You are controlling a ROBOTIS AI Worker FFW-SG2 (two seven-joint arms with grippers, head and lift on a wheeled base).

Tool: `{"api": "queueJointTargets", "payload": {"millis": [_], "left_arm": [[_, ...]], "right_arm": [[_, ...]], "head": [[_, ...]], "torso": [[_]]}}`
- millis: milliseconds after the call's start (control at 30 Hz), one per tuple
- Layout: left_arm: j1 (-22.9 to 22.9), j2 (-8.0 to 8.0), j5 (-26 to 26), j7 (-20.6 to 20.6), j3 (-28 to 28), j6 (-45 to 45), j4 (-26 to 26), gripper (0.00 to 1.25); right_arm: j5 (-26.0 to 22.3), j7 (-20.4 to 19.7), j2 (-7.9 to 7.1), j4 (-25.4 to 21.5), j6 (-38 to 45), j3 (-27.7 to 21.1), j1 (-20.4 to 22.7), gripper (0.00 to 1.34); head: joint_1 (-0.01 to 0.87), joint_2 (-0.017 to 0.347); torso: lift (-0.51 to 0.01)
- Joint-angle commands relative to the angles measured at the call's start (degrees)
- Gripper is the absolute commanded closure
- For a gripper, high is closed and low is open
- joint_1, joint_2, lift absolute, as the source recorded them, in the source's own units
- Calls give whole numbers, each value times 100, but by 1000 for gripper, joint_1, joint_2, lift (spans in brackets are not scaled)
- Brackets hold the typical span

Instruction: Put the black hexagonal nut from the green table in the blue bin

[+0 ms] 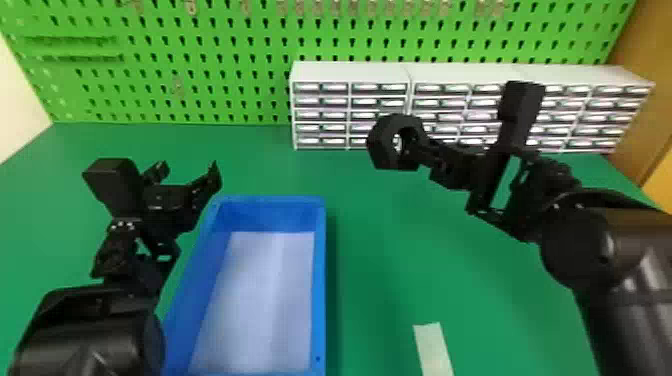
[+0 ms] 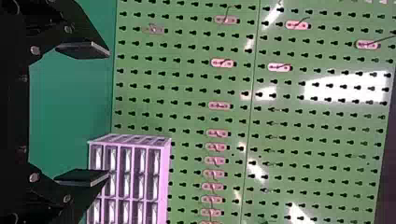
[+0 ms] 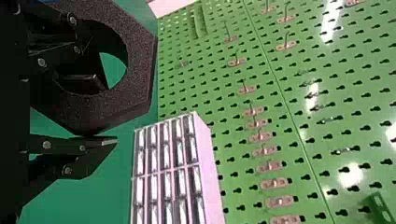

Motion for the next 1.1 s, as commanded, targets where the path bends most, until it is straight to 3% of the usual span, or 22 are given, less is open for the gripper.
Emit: {"api": "queueJointTargets", "payload": {"millis": [0, 433, 800, 1067], "left_arm": [[0, -15, -7, 0, -8, 0, 0, 348], [9, -15, -16, 0, -8, 0, 0, 348], [9, -15, -16, 0, 1, 0, 0, 348], [9, -15, -16, 0, 10, 0, 0, 348]], "right_arm": [[-76, 0, 32, 189, -65, 144, -95, 1033], [-621, 35, 49, 998, -109, 917, -614, 1033], [-639, 439, 225, 1648, -74, 1365, -983, 1036], [-929, 624, 207, 2105, -21, 1910, -1246, 1036]], "head": [[686, 51], [686, 51], [686, 51], [686, 51]], "torso": [[-97], [-97], [-97], [-97]]}}
